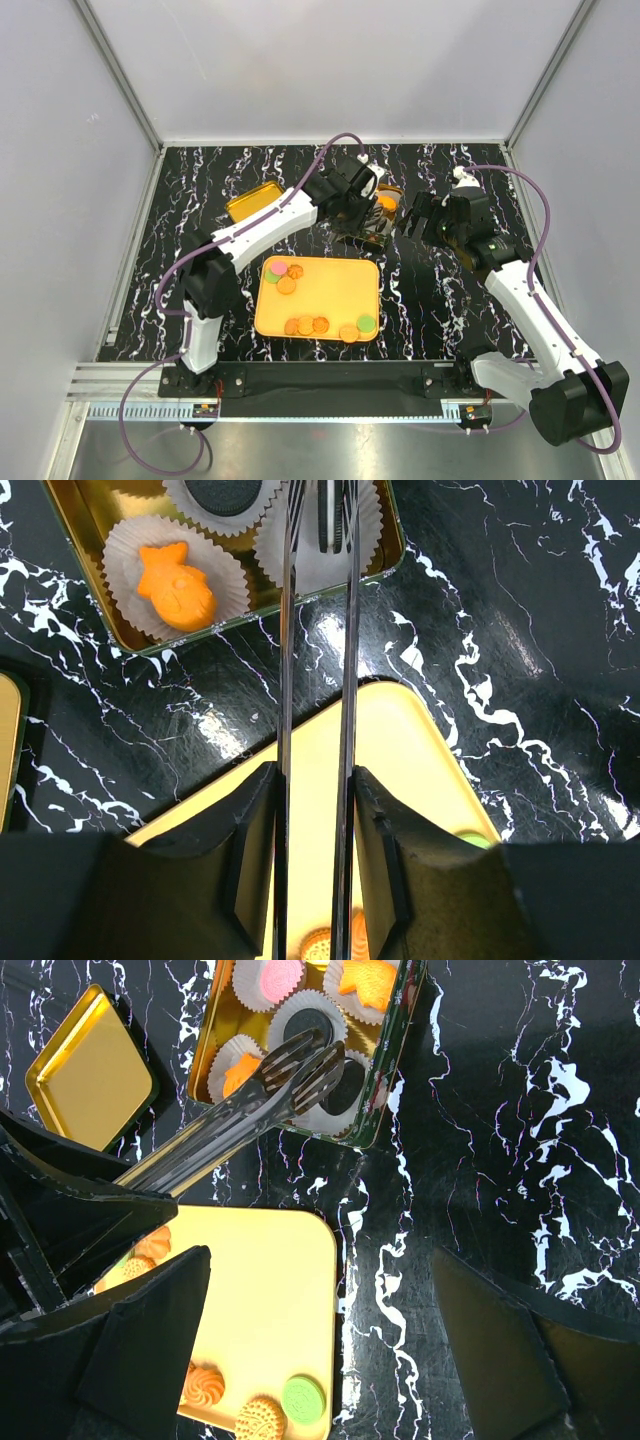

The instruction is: Pack the cookies

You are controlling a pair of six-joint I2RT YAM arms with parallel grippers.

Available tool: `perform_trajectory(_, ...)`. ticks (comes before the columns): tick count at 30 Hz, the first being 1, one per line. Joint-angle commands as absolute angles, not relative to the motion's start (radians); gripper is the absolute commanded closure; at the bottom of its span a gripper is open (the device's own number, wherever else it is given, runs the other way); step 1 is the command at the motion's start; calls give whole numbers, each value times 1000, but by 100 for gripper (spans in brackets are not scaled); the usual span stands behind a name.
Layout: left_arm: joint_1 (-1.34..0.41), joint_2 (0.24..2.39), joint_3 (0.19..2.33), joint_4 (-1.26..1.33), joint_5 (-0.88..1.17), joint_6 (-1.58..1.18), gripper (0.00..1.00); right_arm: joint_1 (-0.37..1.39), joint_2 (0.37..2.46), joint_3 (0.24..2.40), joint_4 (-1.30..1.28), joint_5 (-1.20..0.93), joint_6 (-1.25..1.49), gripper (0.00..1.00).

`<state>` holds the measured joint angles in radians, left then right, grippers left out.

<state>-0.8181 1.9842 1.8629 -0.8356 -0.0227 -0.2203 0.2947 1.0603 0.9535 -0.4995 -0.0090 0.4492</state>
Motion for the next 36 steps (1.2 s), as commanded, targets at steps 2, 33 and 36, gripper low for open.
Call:
perform_trajectory(2,-810,1913,1899,-810,-28,-201,62,301,1037,974,-489,17,439,0)
perform_trajectory(33,-788,1924,1859,-802,-25,-196,61,301,1039,982,-494,18,437,0)
perform_trajectory(36,-790,1918,1861,-799,-25,-198,61,301,1040,982,-495,18,436,0)
